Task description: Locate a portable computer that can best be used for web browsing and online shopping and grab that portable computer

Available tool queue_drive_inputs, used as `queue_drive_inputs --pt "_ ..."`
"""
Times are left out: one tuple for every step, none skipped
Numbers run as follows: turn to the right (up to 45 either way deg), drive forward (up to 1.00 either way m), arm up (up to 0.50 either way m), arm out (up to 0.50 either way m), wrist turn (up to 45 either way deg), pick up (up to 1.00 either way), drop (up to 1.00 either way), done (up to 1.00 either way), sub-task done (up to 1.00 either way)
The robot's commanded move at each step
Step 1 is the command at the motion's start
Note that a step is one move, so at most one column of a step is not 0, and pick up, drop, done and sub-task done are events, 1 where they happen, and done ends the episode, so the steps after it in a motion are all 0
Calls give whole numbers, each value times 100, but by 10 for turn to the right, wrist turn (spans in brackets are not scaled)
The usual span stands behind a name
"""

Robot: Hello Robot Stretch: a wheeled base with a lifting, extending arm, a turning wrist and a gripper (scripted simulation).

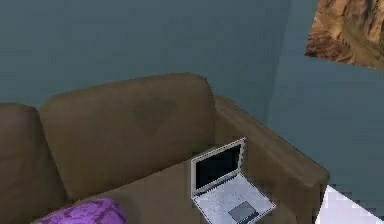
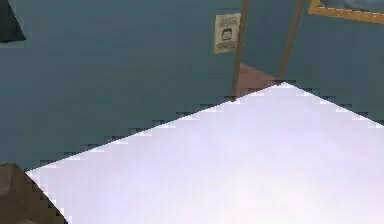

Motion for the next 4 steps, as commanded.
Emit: queue_drive_inputs --pt "-450 0 0 0 0 0 0 0 0" --pt "-240 0 0 0 0 0 0 0 0" --pt "0 0 50 0 0 0 0 0 0" --pt "0 0 12 0 0 0 0 0 0"
